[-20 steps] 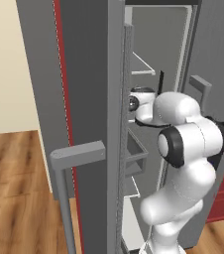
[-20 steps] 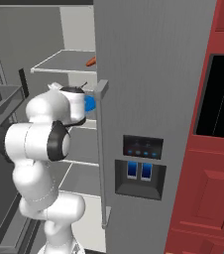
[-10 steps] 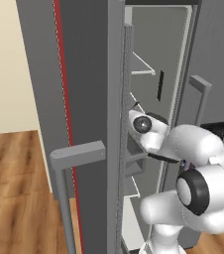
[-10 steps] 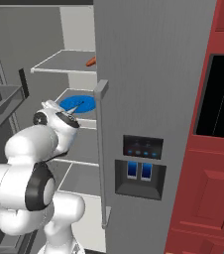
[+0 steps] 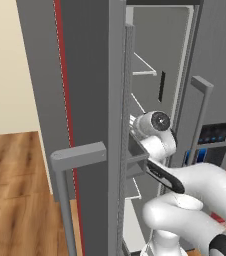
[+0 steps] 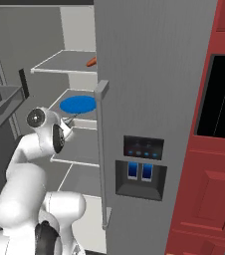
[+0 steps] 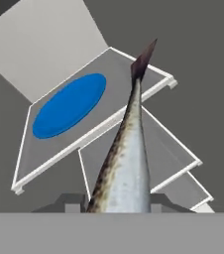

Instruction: Retrieve the fish from the fridge and place it on the cutting board.

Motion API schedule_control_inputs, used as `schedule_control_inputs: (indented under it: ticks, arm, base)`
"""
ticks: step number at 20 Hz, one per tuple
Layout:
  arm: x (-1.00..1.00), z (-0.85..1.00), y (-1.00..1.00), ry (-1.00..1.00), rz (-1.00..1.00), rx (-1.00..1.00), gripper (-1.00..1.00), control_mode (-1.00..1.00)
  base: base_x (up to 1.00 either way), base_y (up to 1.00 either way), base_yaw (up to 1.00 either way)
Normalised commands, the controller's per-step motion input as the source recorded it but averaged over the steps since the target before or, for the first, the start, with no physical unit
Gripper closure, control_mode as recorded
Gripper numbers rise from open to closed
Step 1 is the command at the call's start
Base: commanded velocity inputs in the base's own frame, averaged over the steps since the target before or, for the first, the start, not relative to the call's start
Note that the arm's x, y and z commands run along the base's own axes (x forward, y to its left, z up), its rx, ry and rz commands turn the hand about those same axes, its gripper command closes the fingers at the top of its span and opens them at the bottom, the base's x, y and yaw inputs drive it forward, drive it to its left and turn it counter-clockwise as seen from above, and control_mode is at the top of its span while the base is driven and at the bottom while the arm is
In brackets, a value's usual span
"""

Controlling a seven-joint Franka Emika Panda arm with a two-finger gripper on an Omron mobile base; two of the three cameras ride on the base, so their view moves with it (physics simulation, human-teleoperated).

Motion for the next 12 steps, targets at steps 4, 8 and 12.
schedule_control_inputs:
  ticks: [4,8,12]
  arm:
    - [-0.01,0.21,0.00,0.07,-0.04,0.01,1.00,-1.00]
    - [-0.81,1.00,-0.19,0.00,-0.10,0.16,1.00,-1.00]
    - [-1.00,0.96,-0.50,0.00,-0.04,0.08,1.00,-1.00]
  base:
    - [0.00,0.00,0.00]
    - [0.00,0.00,0.00]
    - [0.00,0.00,0.00]
